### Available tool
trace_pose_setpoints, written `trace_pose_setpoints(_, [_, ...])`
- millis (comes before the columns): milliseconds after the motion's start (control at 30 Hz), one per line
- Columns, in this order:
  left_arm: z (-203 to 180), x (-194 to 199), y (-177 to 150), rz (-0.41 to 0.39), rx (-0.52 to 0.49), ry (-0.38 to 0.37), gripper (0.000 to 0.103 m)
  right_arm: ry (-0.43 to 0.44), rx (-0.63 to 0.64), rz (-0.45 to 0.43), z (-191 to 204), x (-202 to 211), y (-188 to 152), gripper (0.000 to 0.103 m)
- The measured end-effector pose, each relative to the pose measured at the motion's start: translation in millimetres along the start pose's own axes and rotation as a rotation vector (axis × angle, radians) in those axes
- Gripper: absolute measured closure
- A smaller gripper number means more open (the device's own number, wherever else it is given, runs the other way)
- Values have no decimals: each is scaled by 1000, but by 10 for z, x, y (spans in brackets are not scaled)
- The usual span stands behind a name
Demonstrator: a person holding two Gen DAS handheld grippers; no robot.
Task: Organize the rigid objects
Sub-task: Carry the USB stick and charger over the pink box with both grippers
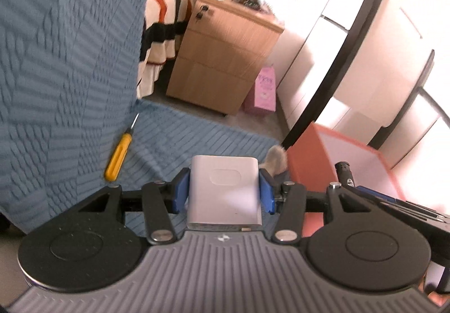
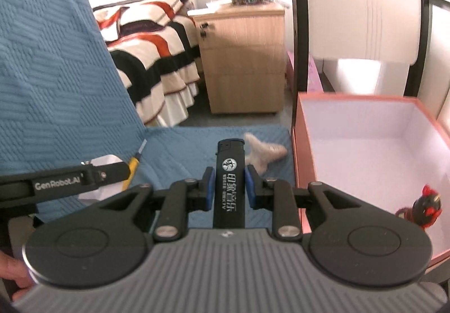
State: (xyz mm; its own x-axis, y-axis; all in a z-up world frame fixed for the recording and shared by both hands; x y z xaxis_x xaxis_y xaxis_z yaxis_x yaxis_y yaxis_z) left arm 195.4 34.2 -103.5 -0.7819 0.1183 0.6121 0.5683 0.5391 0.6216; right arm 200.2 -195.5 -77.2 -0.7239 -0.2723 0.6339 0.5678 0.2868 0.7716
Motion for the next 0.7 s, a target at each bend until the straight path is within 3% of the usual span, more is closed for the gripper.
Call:
trace_pose_setpoints(300, [-466,389,239,-47,-33,-57,46,3,13,-77,-47,382,293,77])
trace_pose_setpoints(700, [-1041,362,210,-28,-80,-121,46,-45,-30,-116,-383,601,380,77])
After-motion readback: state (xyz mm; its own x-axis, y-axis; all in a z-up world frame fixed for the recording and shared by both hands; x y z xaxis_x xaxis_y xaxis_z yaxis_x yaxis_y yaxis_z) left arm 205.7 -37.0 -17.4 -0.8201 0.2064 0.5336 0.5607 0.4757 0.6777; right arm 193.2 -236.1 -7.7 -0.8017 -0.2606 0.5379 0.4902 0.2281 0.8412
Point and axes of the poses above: each gripper's, at about its wrist camera, not at the fingertips, and x roughly against the way its jaws point, z to its left, y to its top, the point moved 3 cm from there along -x, roughly the way its jaws point, and after that the axes turned 12 degrees about x, right-handed, at the moved point
